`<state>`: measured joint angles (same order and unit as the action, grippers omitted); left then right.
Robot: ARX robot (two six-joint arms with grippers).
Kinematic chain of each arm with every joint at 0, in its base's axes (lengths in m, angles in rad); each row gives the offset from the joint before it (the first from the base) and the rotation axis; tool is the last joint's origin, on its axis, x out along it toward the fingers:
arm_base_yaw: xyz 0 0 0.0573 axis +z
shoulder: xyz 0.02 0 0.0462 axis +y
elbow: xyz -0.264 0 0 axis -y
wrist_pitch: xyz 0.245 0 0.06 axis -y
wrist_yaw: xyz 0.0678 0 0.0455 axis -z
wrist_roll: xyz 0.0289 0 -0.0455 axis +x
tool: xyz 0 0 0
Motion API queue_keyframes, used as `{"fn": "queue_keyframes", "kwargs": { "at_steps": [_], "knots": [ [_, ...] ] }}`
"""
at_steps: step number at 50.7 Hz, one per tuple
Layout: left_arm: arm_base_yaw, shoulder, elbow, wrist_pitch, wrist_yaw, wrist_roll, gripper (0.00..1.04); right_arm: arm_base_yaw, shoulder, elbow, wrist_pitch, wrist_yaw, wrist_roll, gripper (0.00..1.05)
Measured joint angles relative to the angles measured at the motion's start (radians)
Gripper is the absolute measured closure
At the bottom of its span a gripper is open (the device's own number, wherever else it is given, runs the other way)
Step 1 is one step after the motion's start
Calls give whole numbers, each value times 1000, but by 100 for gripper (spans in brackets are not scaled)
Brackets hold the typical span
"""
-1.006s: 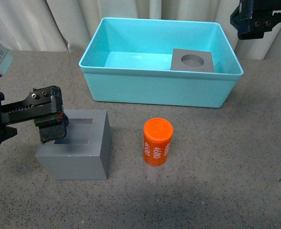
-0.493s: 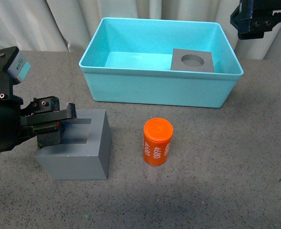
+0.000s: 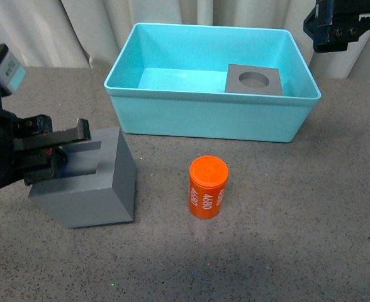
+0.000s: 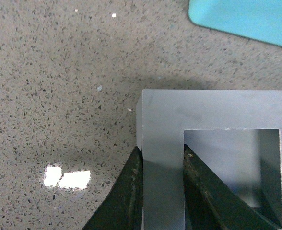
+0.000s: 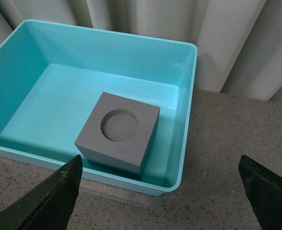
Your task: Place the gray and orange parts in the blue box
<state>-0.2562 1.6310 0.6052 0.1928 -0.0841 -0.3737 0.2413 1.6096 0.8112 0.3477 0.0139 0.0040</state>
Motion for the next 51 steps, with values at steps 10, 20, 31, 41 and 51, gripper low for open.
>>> {"fn": "queue_keyframes", "kwargs": {
  "at_steps": [10, 20, 31, 41, 51],
  "knots": [
    [-29, -131, 87, -33, 5, -19, 87, 0, 0, 0, 0, 0, 0, 10],
    [-60, -83, 285, 22, -18, 8, 87, 0, 0, 0, 0, 0, 0, 10],
    [-42, 166, 519, 14, -22, 55, 87, 0, 0, 0, 0, 0, 0, 10],
    [-15, 297, 636, -29, -10, 72, 87, 0, 0, 0, 0, 0, 0, 10],
    [-17, 378, 697, -60, -6, 92, 87, 0, 0, 0, 0, 0, 0, 10]
  ]
}}
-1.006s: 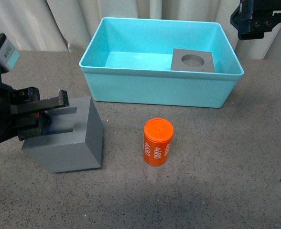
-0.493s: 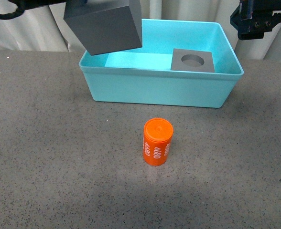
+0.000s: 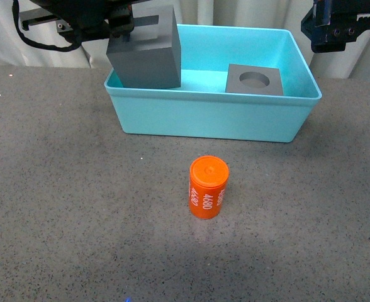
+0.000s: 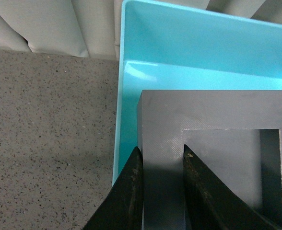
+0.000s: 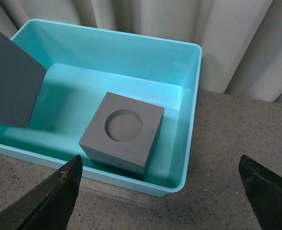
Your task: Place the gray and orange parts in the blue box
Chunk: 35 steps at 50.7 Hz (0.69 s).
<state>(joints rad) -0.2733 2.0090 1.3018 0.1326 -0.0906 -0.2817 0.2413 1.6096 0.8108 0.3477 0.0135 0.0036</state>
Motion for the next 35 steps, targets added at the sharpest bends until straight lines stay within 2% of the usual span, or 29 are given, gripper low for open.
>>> {"fn": "queue_keyframes", "kwargs": {
  "at_steps": [32, 35],
  "knots": [
    [-12, 122, 85, -88, -71, 7, 87, 0, 0, 0, 0, 0, 0, 10],
    [-12, 122, 93, -94, -64, -5, 75, 0, 0, 0, 0, 0, 0, 10]
  ]
}}
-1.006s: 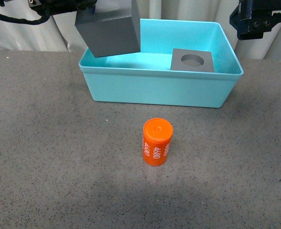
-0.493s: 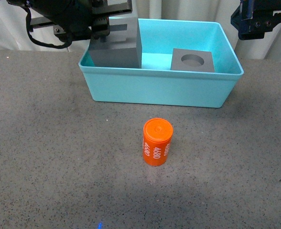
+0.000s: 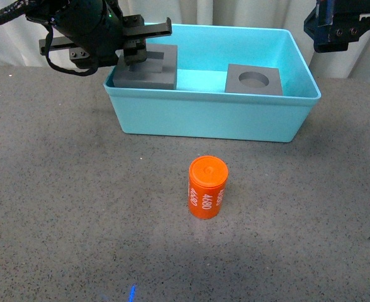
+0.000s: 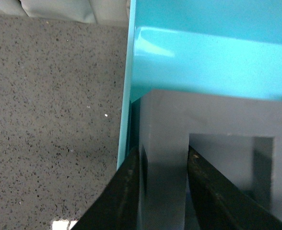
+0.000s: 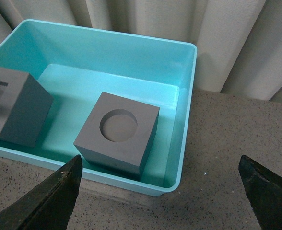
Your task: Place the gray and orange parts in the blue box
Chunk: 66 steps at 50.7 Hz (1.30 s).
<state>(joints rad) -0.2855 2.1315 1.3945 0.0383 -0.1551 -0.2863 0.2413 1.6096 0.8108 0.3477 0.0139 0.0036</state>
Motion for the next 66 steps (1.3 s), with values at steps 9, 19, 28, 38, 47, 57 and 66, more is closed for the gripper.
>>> {"fn": "queue_keyframes", "kwargs": {
  "at_steps": [9, 19, 28, 38, 47, 57, 66],
  "knots": [
    [-3, -30, -15, 27, 5, -18, 41, 0, 0, 0, 0, 0, 0, 10],
    [-5, -167, -138, 145, 15, -38, 10, 0, 0, 0, 0, 0, 0, 10],
    [-5, -383, -364, 338, -27, -22, 7, 0, 0, 0, 0, 0, 0, 10],
    [8, -606, -624, 444, -30, -29, 7, 0, 0, 0, 0, 0, 0, 10],
    [27, -798, -830, 436, -115, -19, 7, 0, 0, 0, 0, 0, 0, 10],
    [66, -858, -1067, 819, -58, 171, 29, 0, 0, 0, 0, -1, 0, 10],
    [121, -989, -1179, 887, -4, 257, 61, 0, 0, 0, 0, 0, 0, 10]
  ]
}}
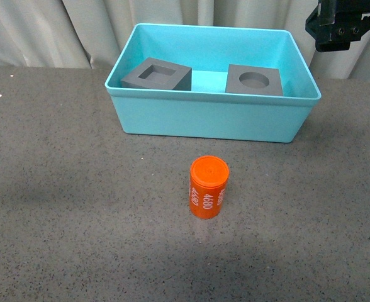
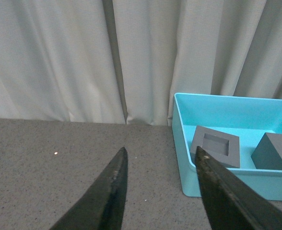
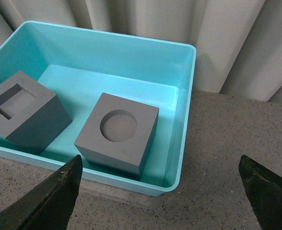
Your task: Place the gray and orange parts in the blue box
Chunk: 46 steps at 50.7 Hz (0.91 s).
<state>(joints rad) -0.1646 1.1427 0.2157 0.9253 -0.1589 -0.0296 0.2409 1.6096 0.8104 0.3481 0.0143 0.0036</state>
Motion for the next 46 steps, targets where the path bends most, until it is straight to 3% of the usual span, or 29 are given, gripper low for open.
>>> {"fn": "queue_keyframes", "kwargs": {
  "at_steps": [9, 16, 18, 22, 46],
  "knots": [
    [51, -147, -91, -69, 48, 14, 101, 0, 0, 0, 0, 0, 0, 10],
    [81, -225, -148, -69, 79, 20, 101, 0, 0, 0, 0, 0, 0, 10],
    [122, -240, -169, -76, 141, 23, 101, 0, 0, 0, 0, 0, 0, 10],
    [158, -302, -190, -130, 152, 22, 101, 0, 0, 0, 0, 0, 0, 10],
    [162, -689, -198, -473, 157, 22, 101, 0, 0, 0, 0, 0, 0, 10]
  ]
}}
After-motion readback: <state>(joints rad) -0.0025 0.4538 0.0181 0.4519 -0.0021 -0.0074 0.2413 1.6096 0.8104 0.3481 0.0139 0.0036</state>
